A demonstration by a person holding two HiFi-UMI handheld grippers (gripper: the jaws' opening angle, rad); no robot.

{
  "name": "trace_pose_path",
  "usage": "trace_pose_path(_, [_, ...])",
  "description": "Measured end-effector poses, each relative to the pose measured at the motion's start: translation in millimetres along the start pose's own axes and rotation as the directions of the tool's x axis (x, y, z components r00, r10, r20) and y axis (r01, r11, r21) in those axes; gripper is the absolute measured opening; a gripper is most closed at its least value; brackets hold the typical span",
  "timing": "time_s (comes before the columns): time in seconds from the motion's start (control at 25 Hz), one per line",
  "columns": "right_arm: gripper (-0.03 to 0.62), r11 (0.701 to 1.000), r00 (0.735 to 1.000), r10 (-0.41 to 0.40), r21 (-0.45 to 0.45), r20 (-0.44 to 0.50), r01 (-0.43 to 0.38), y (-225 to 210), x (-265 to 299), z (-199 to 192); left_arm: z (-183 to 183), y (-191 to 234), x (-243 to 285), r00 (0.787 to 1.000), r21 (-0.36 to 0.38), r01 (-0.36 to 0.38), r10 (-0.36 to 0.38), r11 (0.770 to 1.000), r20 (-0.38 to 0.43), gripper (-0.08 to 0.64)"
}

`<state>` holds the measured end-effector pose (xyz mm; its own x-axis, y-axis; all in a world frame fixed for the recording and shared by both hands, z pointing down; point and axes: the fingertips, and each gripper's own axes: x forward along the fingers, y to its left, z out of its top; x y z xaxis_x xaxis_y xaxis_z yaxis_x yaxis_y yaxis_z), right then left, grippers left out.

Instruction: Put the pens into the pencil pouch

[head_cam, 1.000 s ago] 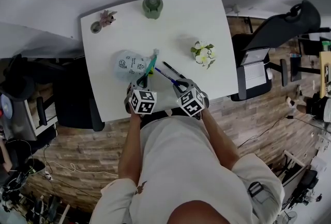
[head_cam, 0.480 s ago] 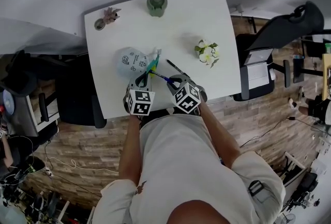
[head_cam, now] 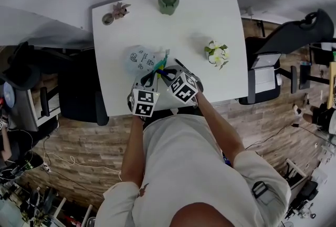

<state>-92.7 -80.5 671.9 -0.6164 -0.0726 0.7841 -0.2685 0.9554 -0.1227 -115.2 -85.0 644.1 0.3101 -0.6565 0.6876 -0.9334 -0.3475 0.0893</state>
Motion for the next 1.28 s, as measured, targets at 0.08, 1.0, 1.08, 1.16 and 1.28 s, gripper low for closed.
trace_pose_path(0.08, [0.058,1.0,1.0,0.011,0.015,0.02,-0.011,-1,6,7,1,0,-3,1.0,-0.013,0.008,-0.008,1.0,0.007,0.009])
trace_pose_path(1.0, [0.12,0.983,0.984,-0.152,0.12,0.089,0.141,-34,-28,-26,9,-4,11,0.997,-0.081,0.066,-0.062,0.995,0.041,0.009])
trace_pose_path(1.08, [0.121,0.977,0.981,-0.182,0.125,0.065,0.173,-41,-35,-43,10,-6,14,0.997,-0.076,0.069,-0.066,0.995,0.037,0.009])
trace_pose_path(1.16, [0.124,0.969,0.976,-0.212,0.142,0.049,0.203,-48,-44,-58,11,-8,17,0.997,-0.071,0.071,-0.069,0.995,0.03,0.009])
trace_pose_path(1.28, [0.13,0.956,0.968,-0.249,0.168,0.022,0.242,-59,-53,-79,10,-10,21,0.998,-0.07,0.067,-0.066,0.995,0.021,0.009])
